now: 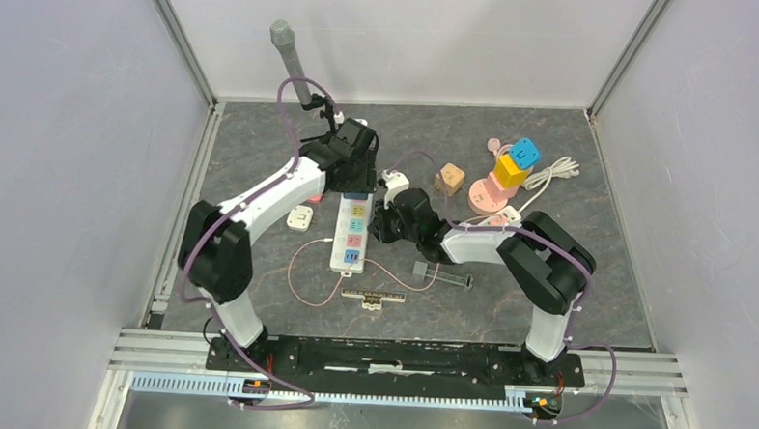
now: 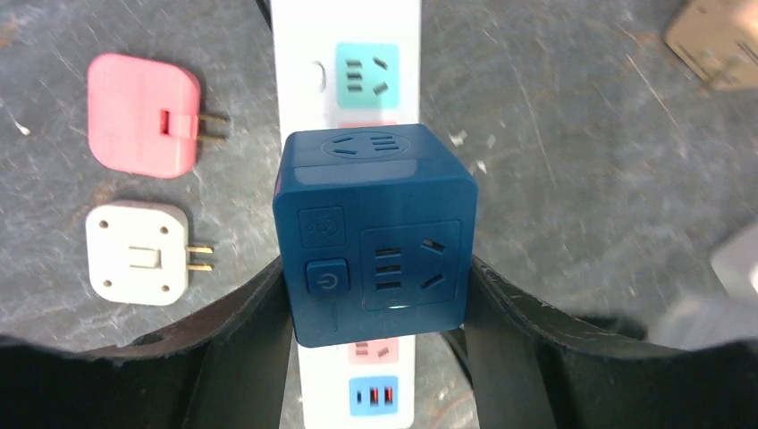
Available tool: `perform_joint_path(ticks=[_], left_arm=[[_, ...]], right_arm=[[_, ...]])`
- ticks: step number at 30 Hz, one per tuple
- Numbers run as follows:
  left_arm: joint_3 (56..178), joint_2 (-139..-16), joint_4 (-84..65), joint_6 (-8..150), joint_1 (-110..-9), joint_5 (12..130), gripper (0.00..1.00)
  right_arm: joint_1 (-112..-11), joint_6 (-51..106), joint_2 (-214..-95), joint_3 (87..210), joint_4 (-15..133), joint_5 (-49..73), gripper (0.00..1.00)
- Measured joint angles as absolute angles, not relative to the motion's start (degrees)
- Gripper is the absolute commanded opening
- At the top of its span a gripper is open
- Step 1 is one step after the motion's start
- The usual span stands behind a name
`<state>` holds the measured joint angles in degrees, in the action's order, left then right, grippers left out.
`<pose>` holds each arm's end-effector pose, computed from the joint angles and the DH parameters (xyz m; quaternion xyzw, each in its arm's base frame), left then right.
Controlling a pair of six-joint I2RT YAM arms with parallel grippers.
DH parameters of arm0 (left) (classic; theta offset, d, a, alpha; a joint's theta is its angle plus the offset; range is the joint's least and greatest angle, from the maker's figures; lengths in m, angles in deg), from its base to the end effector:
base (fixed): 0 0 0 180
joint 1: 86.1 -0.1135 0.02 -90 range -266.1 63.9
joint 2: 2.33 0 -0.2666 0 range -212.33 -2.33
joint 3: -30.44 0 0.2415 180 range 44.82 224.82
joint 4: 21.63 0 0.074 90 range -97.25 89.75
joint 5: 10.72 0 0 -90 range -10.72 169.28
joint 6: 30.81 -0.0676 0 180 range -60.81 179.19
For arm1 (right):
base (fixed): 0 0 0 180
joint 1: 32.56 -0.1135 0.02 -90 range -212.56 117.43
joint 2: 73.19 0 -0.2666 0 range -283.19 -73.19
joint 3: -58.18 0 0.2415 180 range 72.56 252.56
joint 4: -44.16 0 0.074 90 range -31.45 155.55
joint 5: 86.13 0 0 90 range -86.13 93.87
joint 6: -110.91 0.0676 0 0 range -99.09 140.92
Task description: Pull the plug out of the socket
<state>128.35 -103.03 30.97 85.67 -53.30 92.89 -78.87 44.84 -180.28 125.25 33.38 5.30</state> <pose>0.3365 -0.1979 0.2487 0.0171 0.9485 -0.0477 0.3127 0.2798 0.2953 0.1439 -0.1736 0.8450 0.2997 0.4074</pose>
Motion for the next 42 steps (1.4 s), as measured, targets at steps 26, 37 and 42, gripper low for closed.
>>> perform_joint_path(ticks=[26, 37, 42], left_arm=[[84.7, -59.8, 23.5, 97.2, -71.7, 77.3, 0.16], [81.1, -62.5, 17.6, 100.9, -86.3, 69.6, 0.38], [76.9, -61.5, 17.8, 101.8, -88.7, 70.0, 0.53]], right_arm=[[-76.4, 47.0, -134.7, 112.1, 57.1, 2.3, 0.63], [-76.4, 48.0, -126.3, 111.5, 62.3, -0.1, 0.64], [-76.4, 48.3, -125.7, 111.5, 64.3, -1.5, 0.64]])
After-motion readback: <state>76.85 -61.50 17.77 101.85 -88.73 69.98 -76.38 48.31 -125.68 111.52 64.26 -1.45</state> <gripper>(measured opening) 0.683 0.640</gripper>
